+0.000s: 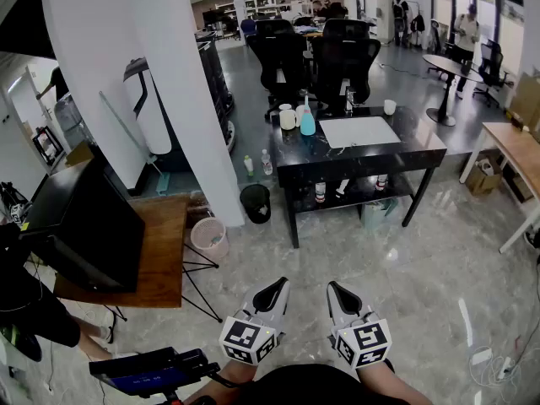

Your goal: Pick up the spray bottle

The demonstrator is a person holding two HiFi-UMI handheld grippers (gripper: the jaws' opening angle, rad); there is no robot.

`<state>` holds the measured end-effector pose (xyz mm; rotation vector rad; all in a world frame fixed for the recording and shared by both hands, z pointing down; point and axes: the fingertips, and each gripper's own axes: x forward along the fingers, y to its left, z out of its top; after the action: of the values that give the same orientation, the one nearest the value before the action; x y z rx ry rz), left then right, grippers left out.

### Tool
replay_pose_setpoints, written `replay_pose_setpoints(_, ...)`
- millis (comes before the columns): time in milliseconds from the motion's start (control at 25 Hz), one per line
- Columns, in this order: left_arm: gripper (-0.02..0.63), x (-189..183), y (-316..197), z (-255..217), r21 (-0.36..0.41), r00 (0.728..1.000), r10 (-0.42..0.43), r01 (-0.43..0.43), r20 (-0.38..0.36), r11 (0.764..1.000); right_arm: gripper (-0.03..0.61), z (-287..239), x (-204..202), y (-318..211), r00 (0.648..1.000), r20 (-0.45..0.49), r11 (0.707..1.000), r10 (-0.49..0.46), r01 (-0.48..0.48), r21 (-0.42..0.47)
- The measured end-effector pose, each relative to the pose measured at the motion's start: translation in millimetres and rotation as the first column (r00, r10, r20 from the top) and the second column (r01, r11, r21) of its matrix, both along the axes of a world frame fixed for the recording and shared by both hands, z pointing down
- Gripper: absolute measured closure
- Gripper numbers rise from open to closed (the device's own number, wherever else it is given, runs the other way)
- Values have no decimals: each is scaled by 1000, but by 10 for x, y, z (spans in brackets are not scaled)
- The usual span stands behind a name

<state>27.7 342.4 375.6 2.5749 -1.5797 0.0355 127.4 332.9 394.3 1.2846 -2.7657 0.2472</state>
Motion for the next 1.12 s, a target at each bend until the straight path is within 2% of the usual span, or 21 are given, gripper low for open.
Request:
replay_pose_setpoints(520, 607, 158, -81, -56, 3, 1000, -12, 12, 4, 1000, 557, -63, 150, -63, 1000, 4, 1000, -15, 15, 6)
replay_pose_setpoints(760, 607, 382, -107, 51, -10, 1000, -17, 17, 5, 1000, 557, 14, 357, -75, 1000, 0, 1000, -27, 27, 15)
replay_pose_setpoints(1000, 607, 625, -327, 137, -7, 1000, -20, 20, 9, 1000, 555, 8, 477, -257, 997, -51, 996, -54, 57, 68)
replay_pose_setpoints(1120, 607, 603, -457, 206, -26, 1000, -26, 26, 13, 999, 555, 38, 439, -415, 997, -42, 996, -58, 61, 70)
